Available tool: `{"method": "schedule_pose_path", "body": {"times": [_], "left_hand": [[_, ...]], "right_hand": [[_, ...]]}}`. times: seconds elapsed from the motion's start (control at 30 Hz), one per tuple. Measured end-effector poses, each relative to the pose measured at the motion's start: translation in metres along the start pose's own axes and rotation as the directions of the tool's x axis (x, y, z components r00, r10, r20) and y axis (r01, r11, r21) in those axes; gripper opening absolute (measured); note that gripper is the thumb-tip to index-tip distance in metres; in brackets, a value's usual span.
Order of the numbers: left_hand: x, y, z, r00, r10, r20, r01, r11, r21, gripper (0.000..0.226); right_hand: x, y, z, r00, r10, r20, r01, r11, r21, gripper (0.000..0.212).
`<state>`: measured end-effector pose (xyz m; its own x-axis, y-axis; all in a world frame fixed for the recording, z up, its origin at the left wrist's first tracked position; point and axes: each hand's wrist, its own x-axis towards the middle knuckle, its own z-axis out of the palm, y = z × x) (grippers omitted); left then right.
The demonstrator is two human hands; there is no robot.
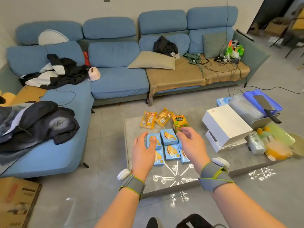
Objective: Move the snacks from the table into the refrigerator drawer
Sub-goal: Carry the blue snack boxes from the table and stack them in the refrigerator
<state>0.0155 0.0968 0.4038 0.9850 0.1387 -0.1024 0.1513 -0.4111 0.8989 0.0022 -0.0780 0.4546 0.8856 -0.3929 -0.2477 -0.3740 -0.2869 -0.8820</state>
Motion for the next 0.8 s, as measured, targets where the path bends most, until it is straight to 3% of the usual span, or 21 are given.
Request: {"method": "schedule_pose_path", "body": {"times": [0.4, 0.6, 0.8], "left_hand": [[0.090, -0.018, 0.131, 0.969, -0.246, 0.038, 0.239, 0.963, 0.124, 0.046], [0.112, -0.059, 0.192, 0.898, -0.439, 0.022, 0.426, 0.882, 0.204, 0.049], [0.115, -0.141, 0.232, 0.768, -0.635, 0.083, 0.594, 0.755, 0.278, 0.055]], "right_hand": [[0.176, 0.082, -0.038, 0.970, 0.220, 0.100, -0.218, 0.976, -0.031, 0.034], [0.251, 0.148, -0.052, 0.919, 0.357, 0.167, -0.335, 0.931, -0.146, 0.031], [0.304, 0.232, -0.044, 0.863, 0.482, 0.151, -0.434, 0.860, -0.270, 0.038]]}}
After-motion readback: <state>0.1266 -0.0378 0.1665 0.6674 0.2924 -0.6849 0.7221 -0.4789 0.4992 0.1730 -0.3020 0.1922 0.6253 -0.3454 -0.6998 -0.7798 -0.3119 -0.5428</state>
